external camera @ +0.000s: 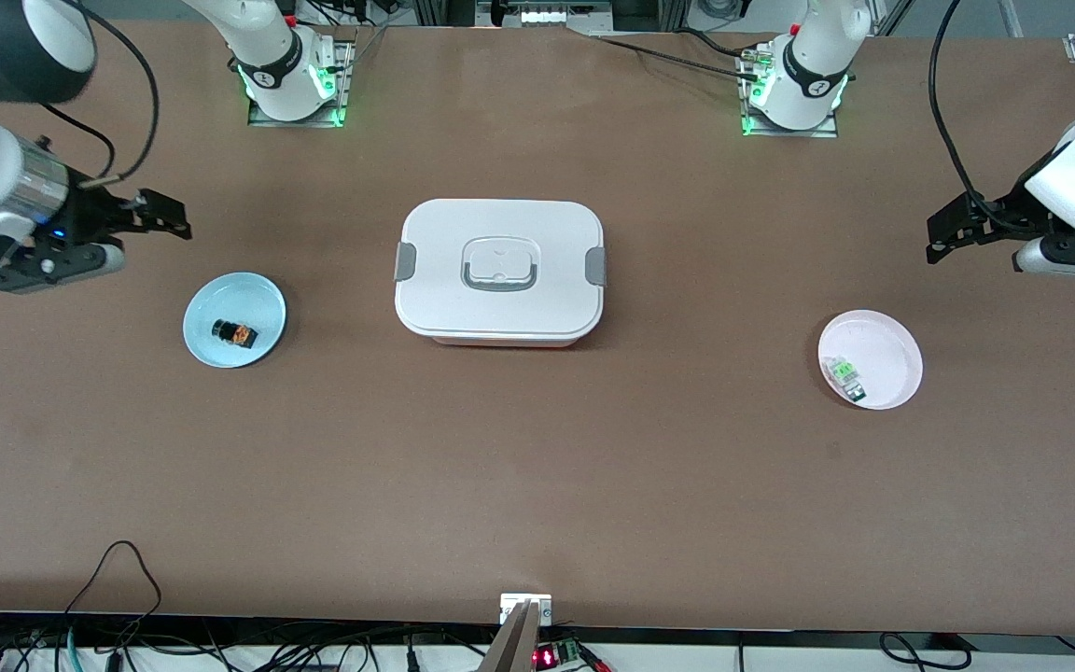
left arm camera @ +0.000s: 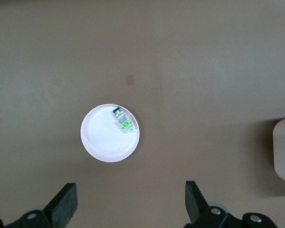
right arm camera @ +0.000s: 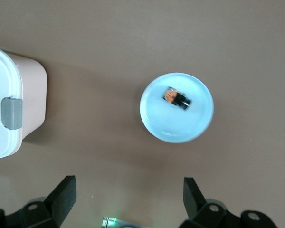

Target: Transfer orange switch to right arm and place

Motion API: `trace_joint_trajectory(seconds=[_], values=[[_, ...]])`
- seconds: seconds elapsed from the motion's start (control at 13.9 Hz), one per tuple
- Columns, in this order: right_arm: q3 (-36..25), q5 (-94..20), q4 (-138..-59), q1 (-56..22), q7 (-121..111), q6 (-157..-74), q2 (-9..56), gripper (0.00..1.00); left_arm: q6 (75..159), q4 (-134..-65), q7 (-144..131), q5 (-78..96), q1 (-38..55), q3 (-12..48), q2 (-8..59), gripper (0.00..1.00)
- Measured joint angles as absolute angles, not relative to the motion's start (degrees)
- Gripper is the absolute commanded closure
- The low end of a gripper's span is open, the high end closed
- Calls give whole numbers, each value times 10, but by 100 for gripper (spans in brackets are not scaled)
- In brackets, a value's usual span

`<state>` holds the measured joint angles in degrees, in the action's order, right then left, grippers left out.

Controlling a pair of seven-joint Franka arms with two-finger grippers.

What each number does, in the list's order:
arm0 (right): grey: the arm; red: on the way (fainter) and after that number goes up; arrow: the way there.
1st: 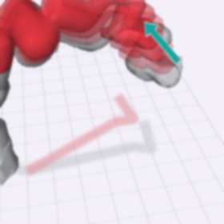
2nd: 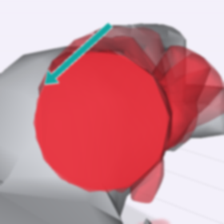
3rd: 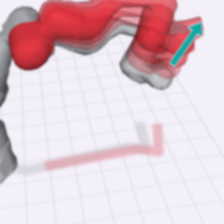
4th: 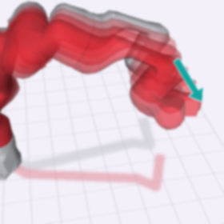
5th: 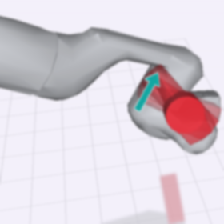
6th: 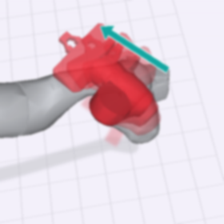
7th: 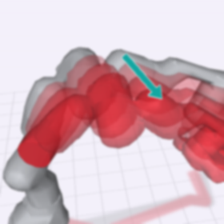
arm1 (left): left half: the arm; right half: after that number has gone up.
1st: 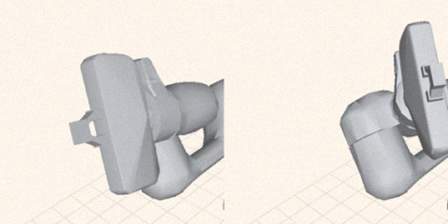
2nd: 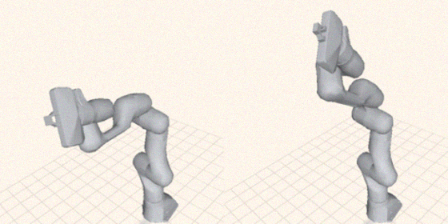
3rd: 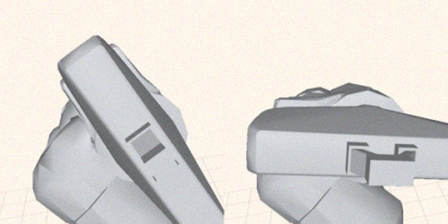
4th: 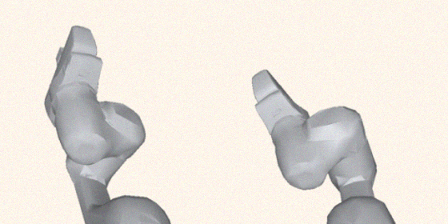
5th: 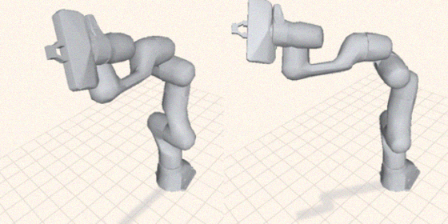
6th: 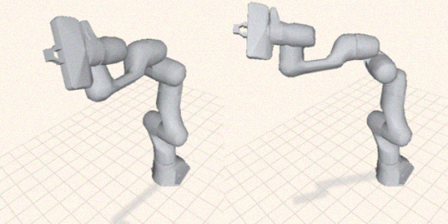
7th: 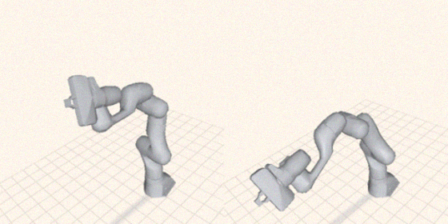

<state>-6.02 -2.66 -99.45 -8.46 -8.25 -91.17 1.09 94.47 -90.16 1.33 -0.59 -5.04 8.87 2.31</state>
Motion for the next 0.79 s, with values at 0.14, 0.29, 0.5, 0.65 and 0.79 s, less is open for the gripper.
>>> trace_joint_trajectory(seconds=[0.14,0.29,0.5,0.65,0.79], values=[[-59,-19,-969,-84,-41,-893,-1,0,945,-902,14,-6,-50,89,23,0],[-51,-18,-965,-73,1,-890,-19,0,945,-901,14,-6,-49,90,23,0],[11,-18,-964,-17,51,-886,-40,0,945,-901,14,-6,-48,90,23,0],[28,-17,-964,-5,53,-886,-51,0,945,-901,11,-6,-47,90,23,0],[33,-16,-957,-4,51,-886,-56,0,944,-901,5,-6,-47,90,23,0]])
